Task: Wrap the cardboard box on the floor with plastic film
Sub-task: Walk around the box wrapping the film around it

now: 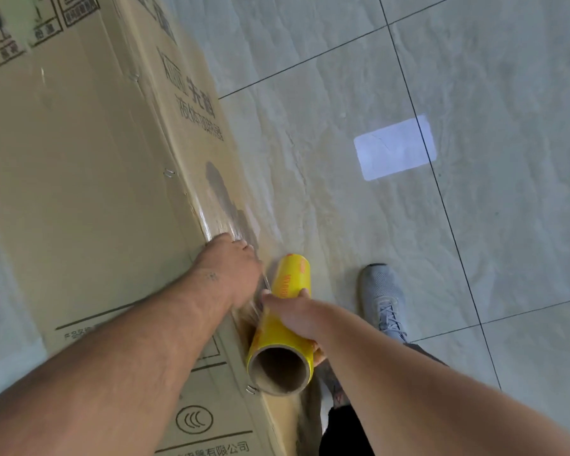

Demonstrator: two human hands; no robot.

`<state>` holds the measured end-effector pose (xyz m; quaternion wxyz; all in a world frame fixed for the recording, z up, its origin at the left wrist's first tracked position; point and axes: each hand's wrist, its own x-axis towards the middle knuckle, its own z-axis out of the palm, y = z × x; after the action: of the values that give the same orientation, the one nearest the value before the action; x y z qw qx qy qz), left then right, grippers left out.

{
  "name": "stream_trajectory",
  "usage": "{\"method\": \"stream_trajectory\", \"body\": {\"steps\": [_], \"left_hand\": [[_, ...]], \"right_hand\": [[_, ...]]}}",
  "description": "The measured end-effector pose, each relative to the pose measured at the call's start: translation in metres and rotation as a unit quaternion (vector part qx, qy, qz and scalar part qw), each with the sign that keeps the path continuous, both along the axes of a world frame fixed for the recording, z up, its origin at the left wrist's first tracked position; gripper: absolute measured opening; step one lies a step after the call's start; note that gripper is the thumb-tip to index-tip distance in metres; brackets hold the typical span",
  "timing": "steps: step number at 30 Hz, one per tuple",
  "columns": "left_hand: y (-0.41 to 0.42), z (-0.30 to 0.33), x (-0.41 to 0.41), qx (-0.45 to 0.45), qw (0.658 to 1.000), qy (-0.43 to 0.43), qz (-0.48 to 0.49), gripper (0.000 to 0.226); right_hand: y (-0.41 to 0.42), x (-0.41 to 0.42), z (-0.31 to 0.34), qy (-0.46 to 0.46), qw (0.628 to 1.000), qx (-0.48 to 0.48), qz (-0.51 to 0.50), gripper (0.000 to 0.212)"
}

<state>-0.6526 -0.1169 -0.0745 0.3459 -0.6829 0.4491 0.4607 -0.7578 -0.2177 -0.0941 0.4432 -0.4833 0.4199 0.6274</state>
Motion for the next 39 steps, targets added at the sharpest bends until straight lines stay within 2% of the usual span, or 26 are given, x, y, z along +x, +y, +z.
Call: {"method": "stream_trajectory", "body": {"steps": [3, 6, 8, 10, 13, 17, 19, 22, 26, 29, 30, 32, 34, 36, 39], "left_hand": [[-0.002, -0.002, -0.001, 0.020, 1.000, -0.013, -0.001, 0.045], [-0.007, -0.004, -0.006, 0.036, 0.999, -0.038, 0.003, 0.057], [-0.006, -0.005, -0.010, 0.046, 0.998, -0.052, -0.003, 0.066], [-0.003, -0.007, -0.015, 0.037, 0.998, -0.060, -0.001, 0.068], [0.001, -0.010, -0.017, 0.010, 0.999, -0.039, -0.001, 0.067], [0.002, -0.010, -0.020, 0.012, 1.000, -0.009, -0.009, 0.061], [0.000, -0.007, -0.025, 0.021, 1.000, -0.006, -0.004, 0.060], [-0.003, -0.006, -0.036, 0.032, 0.999, -0.009, -0.024, 0.059], [0.001, -0.006, -0.038, 0.054, 0.997, -0.034, -0.038, 0.057], [0.001, -0.007, -0.042, -0.003, 1.000, 0.002, -0.009, 0.055], [0.000, -0.006, -0.044, -0.024, 0.999, 0.029, 0.006, 0.053], [0.000, -0.005, -0.050, -0.038, 0.998, 0.055, 0.002, 0.044], [0.001, -0.005, -0.057, -0.031, 0.998, 0.047, -0.037, 0.040], [0.003, -0.007, -0.060, -0.021, 0.998, 0.047, -0.043, 0.039], [0.007, -0.017, -0.062, -0.020, 0.999, 0.043, -0.020, 0.035]], "right_hand": [[-0.011, -0.028, -0.004, 0.028, 0.991, -0.022, -0.131, 0.087], [-0.008, -0.051, -0.002, 0.118, 0.930, 0.007, -0.348, 0.088], [-0.001, -0.054, -0.002, 0.118, 0.906, 0.027, -0.405, 0.075], [0.003, -0.052, -0.004, 0.114, 0.899, 0.030, -0.421, 0.072], [0.004, -0.046, -0.009, 0.097, 0.919, 0.021, -0.382, 0.078], [0.000, -0.065, -0.010, 0.018, 0.970, -0.049, -0.236, 0.097], [-0.001, -0.076, -0.010, -0.011, 0.989, -0.043, -0.142, 0.111], [0.006, -0.077, -0.015, 0.010, 0.997, -0.029, -0.067, 0.113], [0.021, -0.085, -0.023, -0.026, 0.991, -0.059, -0.119, 0.103], [0.021, -0.074, -0.036, -0.025, 0.990, -0.060, -0.125, 0.069], [0.015, -0.076, -0.039, -0.011, 0.990, -0.048, -0.133, 0.073], [0.011, -0.086, -0.034, 0.035, 0.982, -0.050, -0.179, 0.099], [0.016, -0.108, -0.041, 0.103, 0.948, -0.056, -0.297, 0.114], [0.025, -0.125, -0.040, 0.159, 0.902, -0.005, -0.402, 0.116], [0.029, -0.134, -0.042, 0.159, 0.875, 0.023, -0.457, 0.122]]}}
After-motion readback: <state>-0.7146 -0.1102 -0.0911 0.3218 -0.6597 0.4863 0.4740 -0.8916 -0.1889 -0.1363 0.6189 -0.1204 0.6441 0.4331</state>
